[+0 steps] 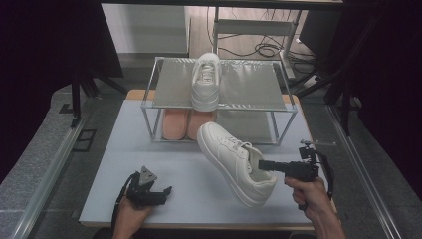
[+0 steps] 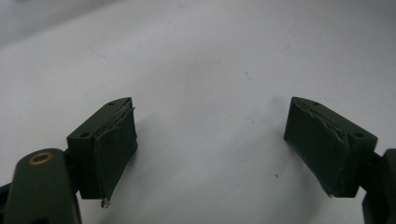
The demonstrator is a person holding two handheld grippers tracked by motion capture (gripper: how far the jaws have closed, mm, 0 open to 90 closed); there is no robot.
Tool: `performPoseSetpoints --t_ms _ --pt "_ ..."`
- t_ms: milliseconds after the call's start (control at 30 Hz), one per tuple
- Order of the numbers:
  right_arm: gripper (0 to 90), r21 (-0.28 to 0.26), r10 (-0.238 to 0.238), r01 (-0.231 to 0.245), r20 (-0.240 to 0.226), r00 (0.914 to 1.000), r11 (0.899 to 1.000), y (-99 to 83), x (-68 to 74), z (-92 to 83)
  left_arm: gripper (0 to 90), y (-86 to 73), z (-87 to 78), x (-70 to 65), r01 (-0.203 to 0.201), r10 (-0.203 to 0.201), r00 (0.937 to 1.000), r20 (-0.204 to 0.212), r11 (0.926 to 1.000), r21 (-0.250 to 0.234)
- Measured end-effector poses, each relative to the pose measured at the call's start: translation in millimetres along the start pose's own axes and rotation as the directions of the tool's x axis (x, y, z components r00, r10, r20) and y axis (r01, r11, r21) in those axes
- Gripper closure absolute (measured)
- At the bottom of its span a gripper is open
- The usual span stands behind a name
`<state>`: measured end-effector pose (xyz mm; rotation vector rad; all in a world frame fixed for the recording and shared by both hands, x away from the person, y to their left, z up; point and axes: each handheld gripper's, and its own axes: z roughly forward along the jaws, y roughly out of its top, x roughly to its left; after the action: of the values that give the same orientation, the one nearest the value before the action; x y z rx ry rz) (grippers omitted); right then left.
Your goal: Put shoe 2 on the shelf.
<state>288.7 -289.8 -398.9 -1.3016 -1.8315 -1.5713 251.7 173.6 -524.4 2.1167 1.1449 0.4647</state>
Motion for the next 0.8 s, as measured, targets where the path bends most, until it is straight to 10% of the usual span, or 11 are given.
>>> performPoseSetpoints --t_ms 800 --pt "83.1 -0.204 0.045 -0.041 0.016 0.9989 0.978 38.7 23.5 -47.2 16.7 0.0 0.0 0.1 0.0 0.0 1.0 0.001 1.0 0.0"
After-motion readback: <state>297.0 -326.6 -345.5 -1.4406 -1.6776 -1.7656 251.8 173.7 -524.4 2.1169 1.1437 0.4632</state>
